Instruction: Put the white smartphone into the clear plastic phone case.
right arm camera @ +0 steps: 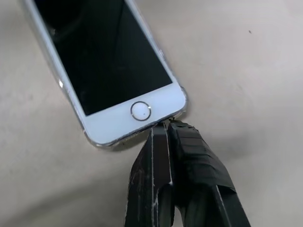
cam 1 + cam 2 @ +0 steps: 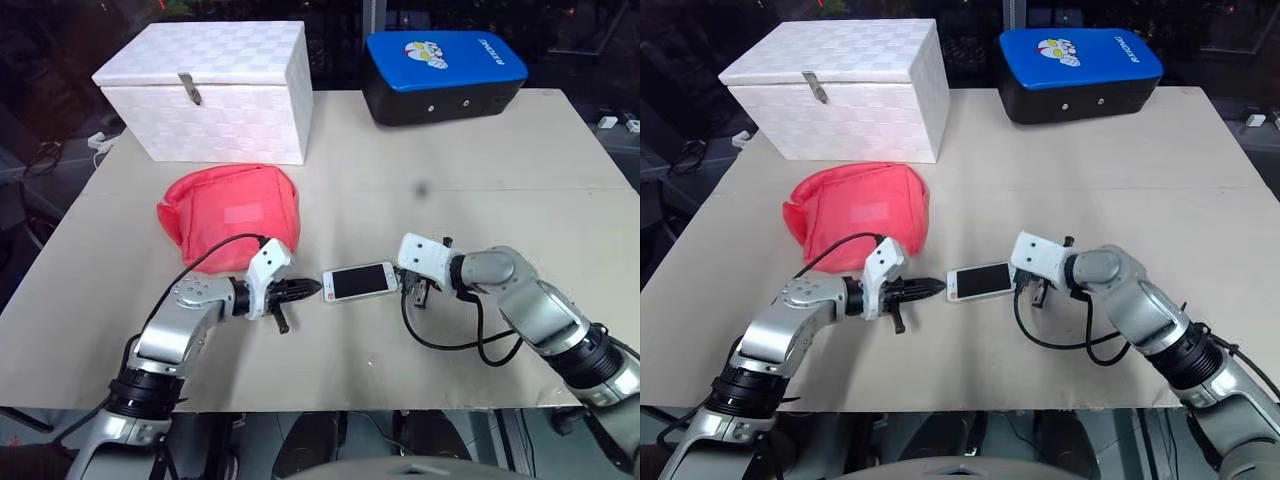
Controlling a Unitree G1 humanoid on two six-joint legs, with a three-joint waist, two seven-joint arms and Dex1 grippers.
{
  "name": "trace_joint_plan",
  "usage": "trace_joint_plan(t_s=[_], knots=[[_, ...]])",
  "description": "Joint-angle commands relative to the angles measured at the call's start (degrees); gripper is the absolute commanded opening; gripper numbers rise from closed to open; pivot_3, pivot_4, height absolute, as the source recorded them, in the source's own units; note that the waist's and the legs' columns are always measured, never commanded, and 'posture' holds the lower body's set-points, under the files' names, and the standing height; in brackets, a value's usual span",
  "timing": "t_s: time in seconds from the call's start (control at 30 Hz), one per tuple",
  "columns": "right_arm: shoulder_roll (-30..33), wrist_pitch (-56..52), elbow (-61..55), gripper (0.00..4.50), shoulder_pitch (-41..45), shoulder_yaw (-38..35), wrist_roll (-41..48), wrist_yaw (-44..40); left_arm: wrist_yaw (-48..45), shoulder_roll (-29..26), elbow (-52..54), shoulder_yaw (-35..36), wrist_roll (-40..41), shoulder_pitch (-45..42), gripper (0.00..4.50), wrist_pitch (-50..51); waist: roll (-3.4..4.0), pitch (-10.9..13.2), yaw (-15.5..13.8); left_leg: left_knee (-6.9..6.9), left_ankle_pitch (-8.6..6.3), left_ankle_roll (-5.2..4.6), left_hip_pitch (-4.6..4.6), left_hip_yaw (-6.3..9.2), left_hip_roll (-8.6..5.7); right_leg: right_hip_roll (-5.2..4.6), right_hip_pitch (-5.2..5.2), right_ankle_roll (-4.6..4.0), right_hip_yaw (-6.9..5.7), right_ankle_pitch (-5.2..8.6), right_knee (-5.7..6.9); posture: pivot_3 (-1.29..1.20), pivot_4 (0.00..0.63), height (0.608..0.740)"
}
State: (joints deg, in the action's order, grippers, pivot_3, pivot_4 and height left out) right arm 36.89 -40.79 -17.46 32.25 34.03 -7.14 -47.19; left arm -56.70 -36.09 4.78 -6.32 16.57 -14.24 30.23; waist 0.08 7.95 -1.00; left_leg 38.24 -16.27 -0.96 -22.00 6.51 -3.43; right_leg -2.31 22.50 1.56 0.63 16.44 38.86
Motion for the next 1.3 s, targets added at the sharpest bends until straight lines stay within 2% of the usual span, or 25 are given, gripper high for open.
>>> trace_joint_plan(t_s=[0.03, 0.2, 0.33, 0.47, 0.53, 0.67, 0.77, 1.0, 1.3], knots=[[-2.0, 2.9, -1.3, 0.00, 1.5, 5.0, -3.0, -2.3, 0.7, 1.4, 1.5, -2.4, -0.4, -1.5, 0.06, 0.7, 0.00, 0.0, 0.1, 0.00, 0.00, 0.00, 0.00, 0.01, 0.00, 0.00, 0.00, 0.00, -0.01, 0.00, 0.00, 0.00, 0.150, 0.740], [-3.3, 3.9, -0.3, 0.00, 2.5, 6.8, -7.7, -3.2, 0.3, 1.4, 1.0, -2.2, -0.9, -1.4, 0.06, 0.4, -0.01, 0.0, 0.3, 0.00, 0.01, 0.02, 0.16, 0.03, 0.01, 0.04, -0.13, 0.00, 0.00, 0.00, 0.03, 0.00, 0.150, 0.740], [-1.1, 2.2, -0.6, 0.00, -0.1, 0.9, -9.1, -1.4, -0.1, 0.8, 0.5, 1.0, 0.8, -0.6, 0.06, 0.4, -0.01, 0.0, 0.2, 0.00, 0.01, 0.02, 0.25, 0.08, 0.01, 0.04, -0.24, 0.00, -0.02, 0.00, 0.01, 0.00, 0.150, 0.740], [-3.4, -4.8, -3.5, 0.00, -5.0, -12.0, -2.5, 0.5, -3.3, 0.6, 1.2, 5.6, 7.2, -0.9, 0.06, 2.2, -0.13, 0.1, 0.2, 0.02, 0.01, 0.03, 0.08, 0.13, 0.01, 0.03, -0.19, 0.00, -0.08, 0.00, -0.01, 0.00, 0.150, 0.740], [-3.6, -6.4, -5.2, 0.00, -7.3, -16.6, 0.2, 0.4, -5.5, 0.3, 2.7, 5.5, 9.9, -1.3, 0.06, 3.6, -0.12, 0.1, 0.3, 0.05, 0.02, 0.03, -0.19, 0.10, 0.00, 0.03, 0.12, -0.01, -0.02, -0.01, 0.01, 0.00, 0.150, 0.740], [-4.0, -7.9, -8.4, 0.00, -10.6, -21.9, 5.3, -0.1, -4.3, 2.0, 2.7, 2.3, 9.1, -3.5, 0.06, 4.5, -0.10, 0.1, 0.4, 0.01, 0.01, 0.04, -0.35, 0.11, 0.01, 0.04, 0.27, -0.02, -0.02, 0.00, -0.06, 0.00, 0.150, 0.740], [-6.2, -9.0, -10.6, 0.00, -11.6, -24.2, 11.0, -1.2, -2.2, 3.2, 0.0, -2.6, 3.8, -5.0, 0.06, 2.2, -0.10, 0.1, 0.7, 0.00, 0.01, 0.03, -0.41, 0.10, 0.01, 0.04, 0.31, -0.01, -0.02, 0.00, -0.08, 0.00, 0.150, 0.740], [-7.7, -10.4, -11.2, 0.00, -9.9, -20.0, 16.6, -1.7, -0.6, 2.4, -4.3, -7.7, -2.3, -5.7, 0.06, 0.9, -0.11, 0.2, 1.7, 0.01, 0.01, 0.03, -0.25, 0.07, 0.01, 0.05, 0.19, -0.01, 0.03, 0.00, -0.04, 0.00, 0.150, 0.740], [-6.6, -8.5, -0.6, 0.00, -4.7, -10.6, 15.6, -3.5, -0.3, 1.8, -3.8, -7.2, -2.4, -4.5, 0.06, 0.7, -0.12, 0.1, 1.9, -0.01, 0.01, 0.03, -0.01, 0.02, 0.01, 0.06, 0.00, -0.01, 0.09, 0.01, 0.00, 0.00, 0.150, 0.740]])
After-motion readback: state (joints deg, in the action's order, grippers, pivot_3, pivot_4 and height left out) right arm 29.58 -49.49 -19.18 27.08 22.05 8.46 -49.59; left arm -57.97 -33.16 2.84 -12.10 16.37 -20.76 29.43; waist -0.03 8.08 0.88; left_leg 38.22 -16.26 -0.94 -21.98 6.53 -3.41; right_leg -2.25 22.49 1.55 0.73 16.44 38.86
